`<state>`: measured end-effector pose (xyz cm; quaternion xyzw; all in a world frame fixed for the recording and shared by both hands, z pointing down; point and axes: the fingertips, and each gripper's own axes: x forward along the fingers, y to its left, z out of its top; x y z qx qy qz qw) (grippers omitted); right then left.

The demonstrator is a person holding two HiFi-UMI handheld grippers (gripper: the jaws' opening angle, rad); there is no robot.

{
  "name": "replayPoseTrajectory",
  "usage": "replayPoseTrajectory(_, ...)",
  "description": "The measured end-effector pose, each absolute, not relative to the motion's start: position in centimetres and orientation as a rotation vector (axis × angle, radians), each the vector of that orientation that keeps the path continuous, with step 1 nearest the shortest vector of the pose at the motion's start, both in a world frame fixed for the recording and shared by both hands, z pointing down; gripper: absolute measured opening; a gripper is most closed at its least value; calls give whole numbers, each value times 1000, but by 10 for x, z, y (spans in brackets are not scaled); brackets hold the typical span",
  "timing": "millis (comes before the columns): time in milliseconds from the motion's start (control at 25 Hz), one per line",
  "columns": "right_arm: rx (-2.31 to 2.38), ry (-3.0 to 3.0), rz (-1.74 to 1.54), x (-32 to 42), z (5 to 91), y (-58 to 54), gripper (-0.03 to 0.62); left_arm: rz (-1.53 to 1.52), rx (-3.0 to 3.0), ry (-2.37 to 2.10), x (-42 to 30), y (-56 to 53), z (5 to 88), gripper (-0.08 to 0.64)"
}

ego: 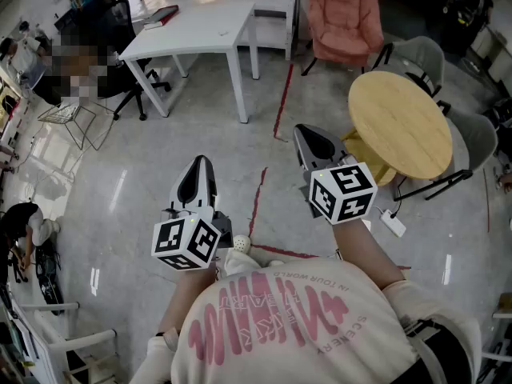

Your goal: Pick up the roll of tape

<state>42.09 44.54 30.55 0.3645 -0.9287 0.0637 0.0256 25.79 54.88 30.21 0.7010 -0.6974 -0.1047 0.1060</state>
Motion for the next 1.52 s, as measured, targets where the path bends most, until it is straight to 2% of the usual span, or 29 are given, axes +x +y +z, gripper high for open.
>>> replayPoseTrajectory(440, 1134, -2872, 271, 426, 311, 442, 12, -334, 2069, -2009, 260, 548, 300, 25)
replayPoseTrajectory(800, 1153, -2857, 314, 406, 316, 402, 14, -385, 2080, -1932, 231, 508, 311, 25)
replayPoseTrajectory(1080, 1180, -2818, 355, 349, 310, 313, 14, -436, 2111, -1872, 172, 417, 296, 25)
replayPoseTrajectory(1520, 1206, -2898, 321, 237, 253, 185, 14, -438, 2196, -1943, 53, 290, 242, 25)
